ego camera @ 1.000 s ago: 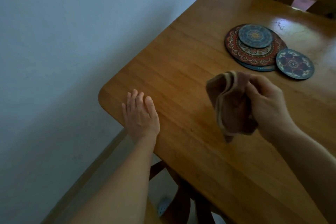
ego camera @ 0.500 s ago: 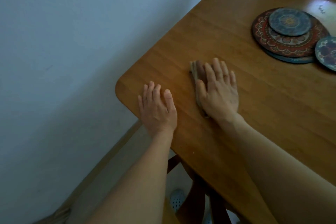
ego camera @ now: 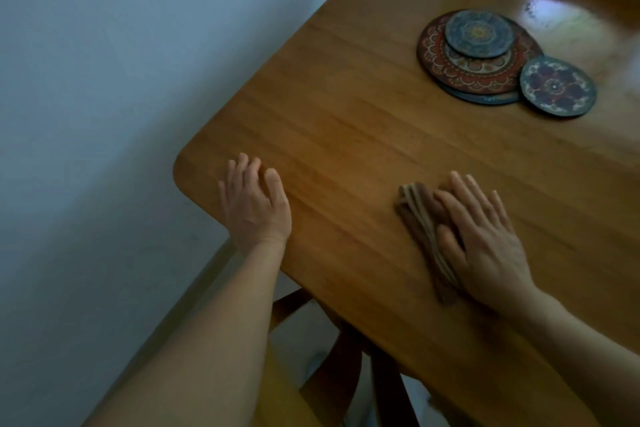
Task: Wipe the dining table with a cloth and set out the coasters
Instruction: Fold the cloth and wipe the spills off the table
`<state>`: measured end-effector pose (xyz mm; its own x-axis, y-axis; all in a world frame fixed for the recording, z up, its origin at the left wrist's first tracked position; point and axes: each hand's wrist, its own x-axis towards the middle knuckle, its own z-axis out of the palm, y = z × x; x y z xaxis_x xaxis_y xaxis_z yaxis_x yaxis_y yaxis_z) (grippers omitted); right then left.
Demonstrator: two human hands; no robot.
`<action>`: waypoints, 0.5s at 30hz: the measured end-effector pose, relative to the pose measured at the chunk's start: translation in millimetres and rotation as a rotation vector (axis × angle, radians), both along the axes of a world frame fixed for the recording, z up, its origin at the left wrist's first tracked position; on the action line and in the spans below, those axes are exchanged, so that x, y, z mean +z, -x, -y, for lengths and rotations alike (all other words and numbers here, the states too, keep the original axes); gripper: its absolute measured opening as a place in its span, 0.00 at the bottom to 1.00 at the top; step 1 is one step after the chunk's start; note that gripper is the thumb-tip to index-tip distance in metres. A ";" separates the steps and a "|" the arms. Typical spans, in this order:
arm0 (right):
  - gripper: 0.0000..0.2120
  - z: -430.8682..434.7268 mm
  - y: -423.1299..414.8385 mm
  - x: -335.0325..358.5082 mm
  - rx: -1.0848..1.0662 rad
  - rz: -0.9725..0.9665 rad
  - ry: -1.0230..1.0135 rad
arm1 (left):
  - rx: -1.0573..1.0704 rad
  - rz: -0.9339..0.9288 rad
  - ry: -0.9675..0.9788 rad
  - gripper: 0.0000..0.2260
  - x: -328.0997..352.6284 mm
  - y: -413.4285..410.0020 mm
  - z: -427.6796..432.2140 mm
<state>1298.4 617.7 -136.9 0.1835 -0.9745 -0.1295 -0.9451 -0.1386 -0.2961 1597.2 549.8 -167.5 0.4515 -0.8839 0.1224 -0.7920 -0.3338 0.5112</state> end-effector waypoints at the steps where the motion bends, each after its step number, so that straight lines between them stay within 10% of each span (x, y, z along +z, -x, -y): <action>1: 0.28 10.3 2.7 -0.8 -0.087 0.001 0.024 | 0.000 0.002 -0.002 0.30 -0.1 -0.5 0.0; 8: 0.32 90.6 -75.6 0.8 -0.384 0.049 0.012 | 0.005 0.015 -0.013 0.29 2.1 -1.3 -0.2; 15: 0.31 75.7 -133.7 -3.1 0.309 -0.003 0.070 | 0.009 -0.002 -0.004 0.33 7.4 0.3 0.0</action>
<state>1432.1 542.0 -140.0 0.4718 -0.8793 -0.0652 -0.8561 -0.4391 -0.2726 1596.9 549.8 -160.2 0.4596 -0.8803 0.1182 -0.7882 -0.3429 0.5111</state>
